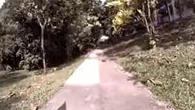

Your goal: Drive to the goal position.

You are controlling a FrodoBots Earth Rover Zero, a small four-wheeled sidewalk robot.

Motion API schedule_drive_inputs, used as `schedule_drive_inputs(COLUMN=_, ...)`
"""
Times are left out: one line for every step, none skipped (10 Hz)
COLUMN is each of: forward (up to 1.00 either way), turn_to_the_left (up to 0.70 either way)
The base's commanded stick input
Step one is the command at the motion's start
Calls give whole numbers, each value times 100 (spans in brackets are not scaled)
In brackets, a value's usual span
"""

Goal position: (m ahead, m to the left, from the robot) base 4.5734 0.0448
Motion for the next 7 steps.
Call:
schedule_drive_inputs(forward=70, turn_to_the_left=0)
schedule_drive_inputs(forward=70, turn_to_the_left=0)
schedule_drive_inputs(forward=70, turn_to_the_left=0)
schedule_drive_inputs(forward=70, turn_to_the_left=0)
schedule_drive_inputs(forward=70, turn_to_the_left=0)
schedule_drive_inputs(forward=70, turn_to_the_left=0)
schedule_drive_inputs(forward=70, turn_to_the_left=0)
